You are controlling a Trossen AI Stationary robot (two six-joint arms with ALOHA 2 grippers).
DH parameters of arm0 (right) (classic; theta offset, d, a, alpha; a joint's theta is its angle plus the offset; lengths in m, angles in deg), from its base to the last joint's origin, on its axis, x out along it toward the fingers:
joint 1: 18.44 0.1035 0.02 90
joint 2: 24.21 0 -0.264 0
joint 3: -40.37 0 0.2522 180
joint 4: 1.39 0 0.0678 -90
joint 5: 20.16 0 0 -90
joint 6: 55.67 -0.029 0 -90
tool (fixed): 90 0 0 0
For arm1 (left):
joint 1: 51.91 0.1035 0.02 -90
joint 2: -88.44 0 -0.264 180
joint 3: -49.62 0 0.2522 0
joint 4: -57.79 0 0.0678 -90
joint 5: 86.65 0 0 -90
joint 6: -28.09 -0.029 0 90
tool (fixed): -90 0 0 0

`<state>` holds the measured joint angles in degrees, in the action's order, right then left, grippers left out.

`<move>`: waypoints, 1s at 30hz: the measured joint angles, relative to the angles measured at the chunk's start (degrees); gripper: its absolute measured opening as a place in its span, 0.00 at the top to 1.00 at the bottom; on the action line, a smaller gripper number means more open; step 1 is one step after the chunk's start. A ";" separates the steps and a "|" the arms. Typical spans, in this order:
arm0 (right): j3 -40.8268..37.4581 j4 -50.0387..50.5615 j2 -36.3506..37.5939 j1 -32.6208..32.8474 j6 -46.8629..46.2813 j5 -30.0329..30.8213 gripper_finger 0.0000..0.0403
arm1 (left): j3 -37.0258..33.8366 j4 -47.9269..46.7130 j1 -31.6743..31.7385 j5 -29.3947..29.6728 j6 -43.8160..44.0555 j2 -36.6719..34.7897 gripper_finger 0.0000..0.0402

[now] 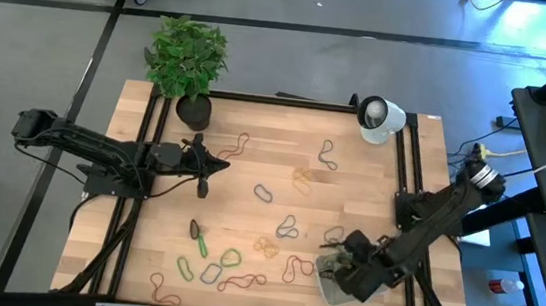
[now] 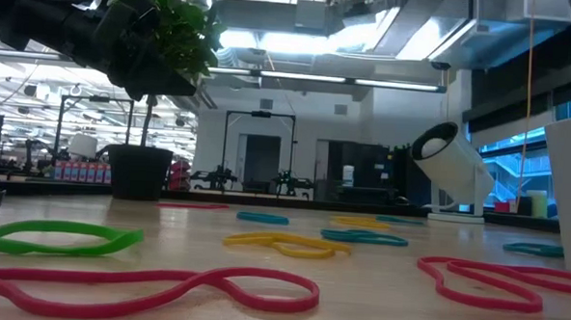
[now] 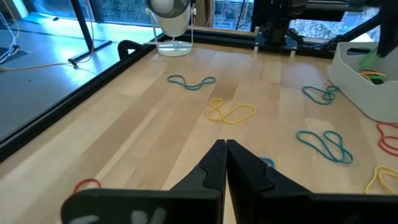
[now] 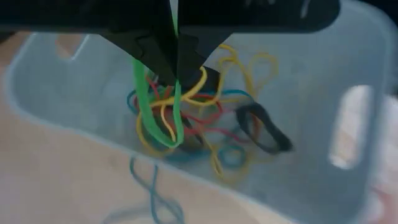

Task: Pick and place rubber bands into bin
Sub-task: Put the green rubber band into the white bin

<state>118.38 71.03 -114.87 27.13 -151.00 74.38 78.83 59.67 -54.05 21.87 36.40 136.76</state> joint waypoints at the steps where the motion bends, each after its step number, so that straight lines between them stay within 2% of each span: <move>1: 0.00 -0.25 -1.17 0.15 -0.48 -0.74 1.00 | 0.00 -0.01 -0.01 0.01 -0.06 0.00 0.98; 3: 0.00 -1.15 -3.55 0.35 -0.74 -2.66 1.00 | 0.00 0.00 -0.01 0.02 -0.09 0.00 0.98; 8: 0.00 -4.87 -8.00 0.50 -0.60 -3.14 1.00 | 0.00 0.40 0.00 0.07 -0.09 0.00 0.98; 16: 0.00 -5.16 -9.19 0.50 -0.49 -3.74 0.99 | 0.00 0.92 -0.02 0.13 -0.12 0.01 0.98; 20: 0.00 -5.03 -8.45 0.50 -2.03 -4.68 0.91 | 0.00 0.90 -0.02 0.13 -0.11 0.02 0.98; 30: 0.00 -4.88 -4.94 0.50 -2.12 -4.81 0.64 | 0.00 0.90 0.00 0.11 -0.57 0.00 0.98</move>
<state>118.38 66.15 -119.82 27.63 -153.12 69.56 78.83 60.56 -54.05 21.98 35.83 136.76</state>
